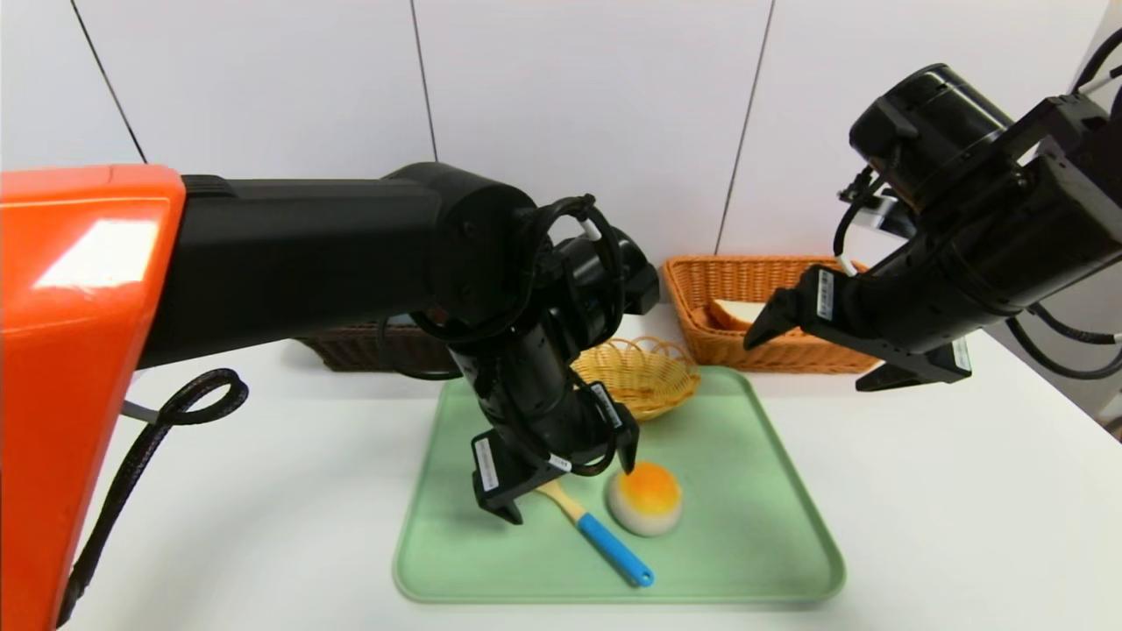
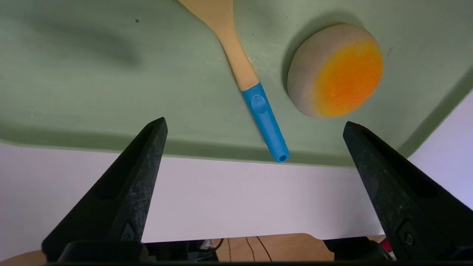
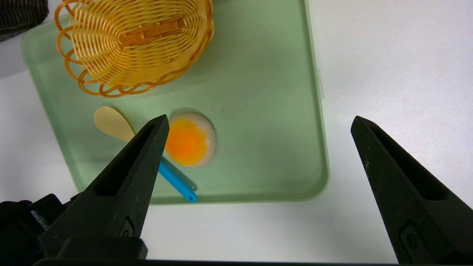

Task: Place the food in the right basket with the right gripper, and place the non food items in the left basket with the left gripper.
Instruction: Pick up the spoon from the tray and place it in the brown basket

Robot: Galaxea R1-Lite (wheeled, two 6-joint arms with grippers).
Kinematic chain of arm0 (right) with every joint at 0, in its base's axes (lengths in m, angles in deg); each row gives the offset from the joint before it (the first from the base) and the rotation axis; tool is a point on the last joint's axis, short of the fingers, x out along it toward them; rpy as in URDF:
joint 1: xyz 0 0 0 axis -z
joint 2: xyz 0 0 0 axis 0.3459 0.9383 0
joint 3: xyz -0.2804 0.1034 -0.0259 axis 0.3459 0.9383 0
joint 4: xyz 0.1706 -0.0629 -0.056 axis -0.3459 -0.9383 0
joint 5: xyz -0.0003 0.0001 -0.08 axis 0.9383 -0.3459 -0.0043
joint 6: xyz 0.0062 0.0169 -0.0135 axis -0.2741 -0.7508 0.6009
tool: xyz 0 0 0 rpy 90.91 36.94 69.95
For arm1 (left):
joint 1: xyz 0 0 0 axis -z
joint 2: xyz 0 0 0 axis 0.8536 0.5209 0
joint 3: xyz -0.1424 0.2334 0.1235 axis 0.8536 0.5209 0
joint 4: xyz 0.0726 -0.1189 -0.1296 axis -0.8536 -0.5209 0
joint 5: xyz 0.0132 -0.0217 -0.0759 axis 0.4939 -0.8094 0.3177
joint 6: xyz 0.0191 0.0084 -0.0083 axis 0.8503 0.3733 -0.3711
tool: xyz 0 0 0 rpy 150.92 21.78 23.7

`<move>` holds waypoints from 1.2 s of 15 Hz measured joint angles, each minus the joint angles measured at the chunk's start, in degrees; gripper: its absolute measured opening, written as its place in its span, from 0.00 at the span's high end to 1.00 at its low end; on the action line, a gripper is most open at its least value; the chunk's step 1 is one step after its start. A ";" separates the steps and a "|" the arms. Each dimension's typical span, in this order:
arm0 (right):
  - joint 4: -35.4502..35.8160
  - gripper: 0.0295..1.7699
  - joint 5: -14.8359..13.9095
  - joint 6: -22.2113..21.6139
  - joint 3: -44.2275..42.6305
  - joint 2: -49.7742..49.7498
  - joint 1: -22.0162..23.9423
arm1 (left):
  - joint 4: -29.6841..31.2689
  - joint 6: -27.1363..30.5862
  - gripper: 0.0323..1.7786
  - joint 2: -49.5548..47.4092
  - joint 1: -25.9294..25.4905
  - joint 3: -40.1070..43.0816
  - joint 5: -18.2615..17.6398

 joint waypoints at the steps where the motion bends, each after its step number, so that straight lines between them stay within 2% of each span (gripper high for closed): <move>1: 0.02 0.04 0.00 0.00 0.10 -0.06 0.05 | 0.02 -1.66 0.05 0.23 -0.39 0.00 -1.52; 3: 0.02 0.04 0.00 0.00 0.35 -0.15 0.10 | -0.01 -4.05 0.05 0.65 -1.16 0.00 -3.71; 5: 0.02 0.04 0.00 0.07 0.57 -0.33 0.41 | -0.78 -4.96 0.05 1.16 -1.84 0.01 -4.39; 18: 0.17 0.03 0.20 0.05 1.27 -0.85 2.00 | -2.88 -5.51 0.05 4.88 -2.06 0.15 -4.52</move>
